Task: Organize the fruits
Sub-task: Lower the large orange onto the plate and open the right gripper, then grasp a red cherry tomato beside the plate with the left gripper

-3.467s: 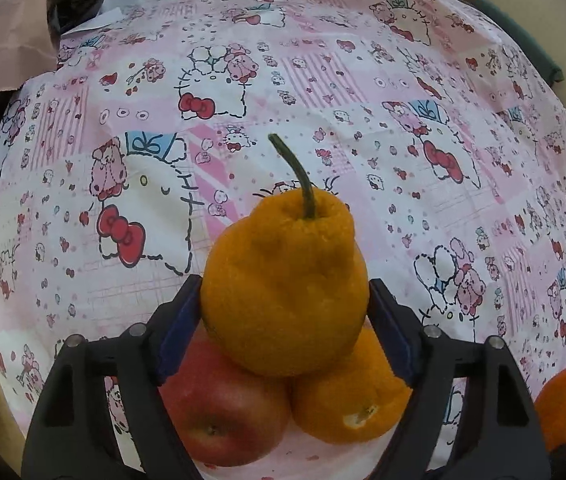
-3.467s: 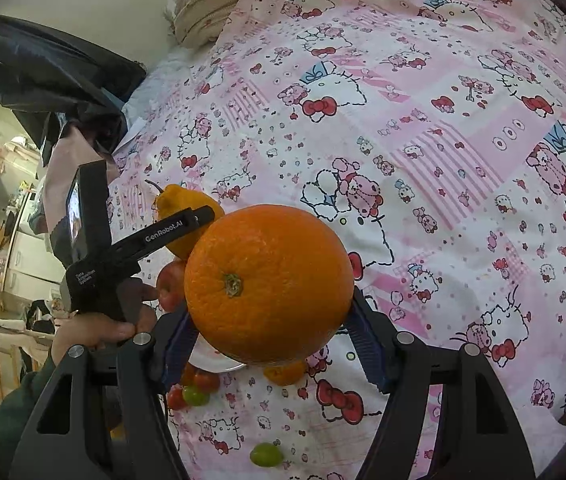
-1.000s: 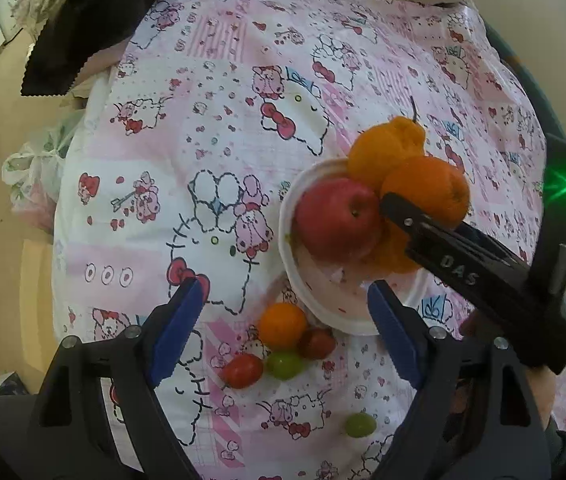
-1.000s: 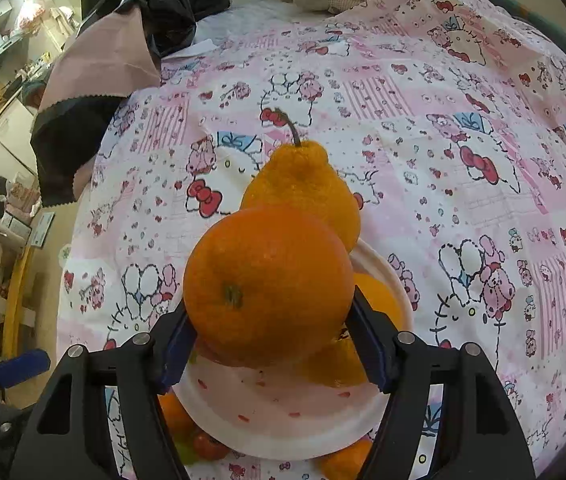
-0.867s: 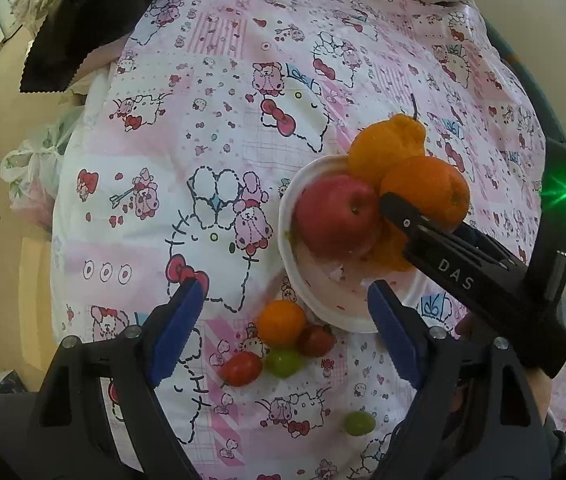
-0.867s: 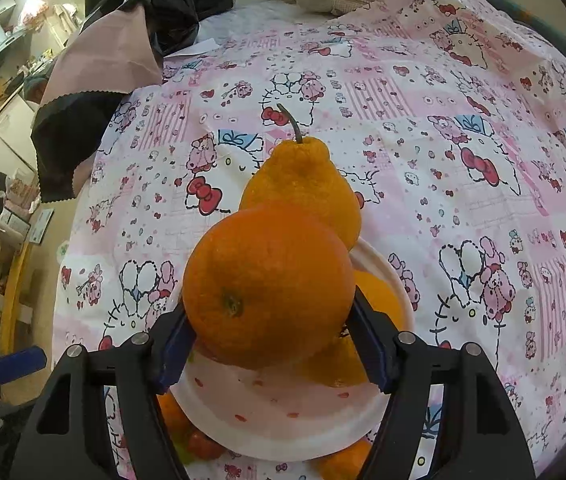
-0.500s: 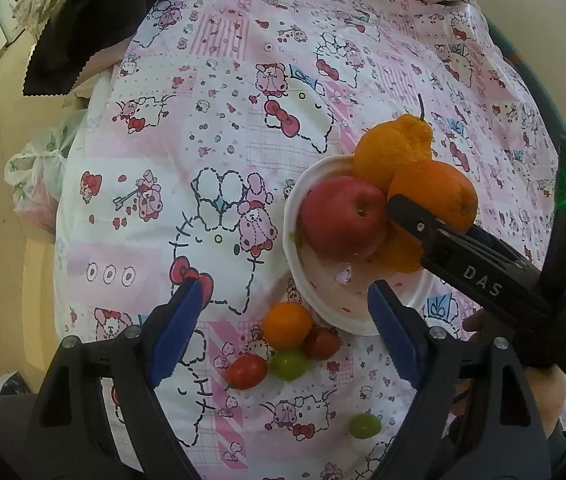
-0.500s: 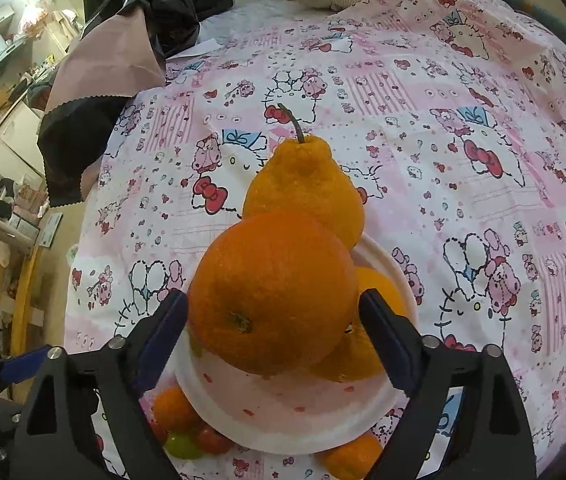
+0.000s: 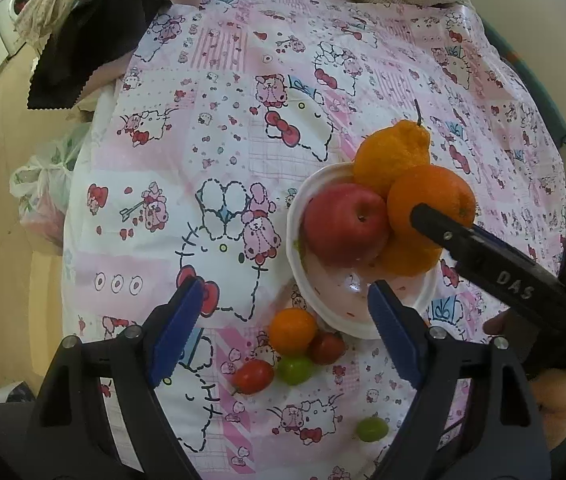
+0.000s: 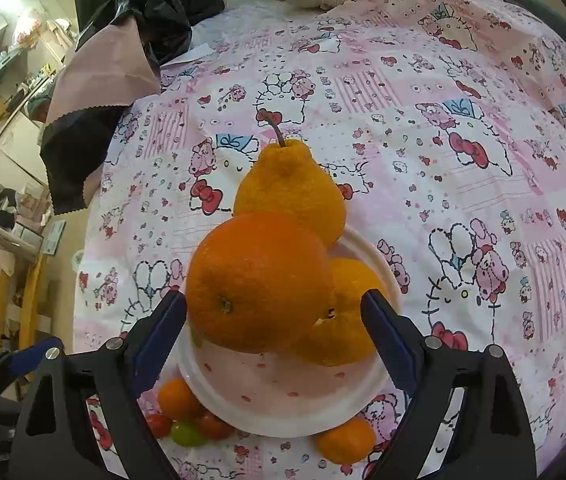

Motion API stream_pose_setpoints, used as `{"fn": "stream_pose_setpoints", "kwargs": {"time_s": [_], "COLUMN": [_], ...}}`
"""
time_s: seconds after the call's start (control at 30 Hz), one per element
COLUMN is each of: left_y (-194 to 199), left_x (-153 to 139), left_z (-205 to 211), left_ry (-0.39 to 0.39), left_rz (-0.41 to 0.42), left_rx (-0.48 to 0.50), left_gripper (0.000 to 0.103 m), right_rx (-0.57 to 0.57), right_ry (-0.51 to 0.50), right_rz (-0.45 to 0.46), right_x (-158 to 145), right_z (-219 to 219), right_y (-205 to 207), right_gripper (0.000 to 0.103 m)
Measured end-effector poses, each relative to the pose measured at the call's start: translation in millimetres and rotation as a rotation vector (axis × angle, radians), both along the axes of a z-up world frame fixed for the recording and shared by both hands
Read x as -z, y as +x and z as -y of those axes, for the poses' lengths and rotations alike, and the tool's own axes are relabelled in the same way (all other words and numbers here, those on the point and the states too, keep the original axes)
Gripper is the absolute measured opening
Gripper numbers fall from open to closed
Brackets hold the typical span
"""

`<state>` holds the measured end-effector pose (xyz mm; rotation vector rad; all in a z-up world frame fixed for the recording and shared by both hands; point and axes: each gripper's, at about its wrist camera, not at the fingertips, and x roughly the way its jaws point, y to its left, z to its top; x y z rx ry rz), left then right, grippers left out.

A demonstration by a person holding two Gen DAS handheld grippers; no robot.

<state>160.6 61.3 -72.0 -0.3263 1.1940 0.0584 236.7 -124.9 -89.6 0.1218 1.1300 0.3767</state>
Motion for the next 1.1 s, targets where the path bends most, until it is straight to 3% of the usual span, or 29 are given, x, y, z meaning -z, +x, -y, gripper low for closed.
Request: {"fn": "stream_pose_setpoints", "kwargs": {"time_s": [0.2, 0.63, 1.1], "left_y": [-1.9, -20.3, -69.1], "left_x": [-5.5, -26.0, -51.6], "left_z": [2.1, 0.1, -4.4], "left_ry": [0.028, 0.123, 0.115], "left_rz": [0.032, 0.140, 0.194], "left_rx": [0.003, 0.012, 0.007], "left_gripper": [0.082, 0.082, 0.082], "right_rx": [-0.034, 0.025, 0.097], "right_ry": [-0.007, 0.077, 0.124], "right_rz": [0.030, 0.088, 0.135], "right_x": [-10.2, -53.2, -90.4], "right_z": [-5.7, 21.3, 75.3], "right_y": [-7.4, -39.2, -112.8], "right_gripper": [0.091, 0.092, 0.092]}}
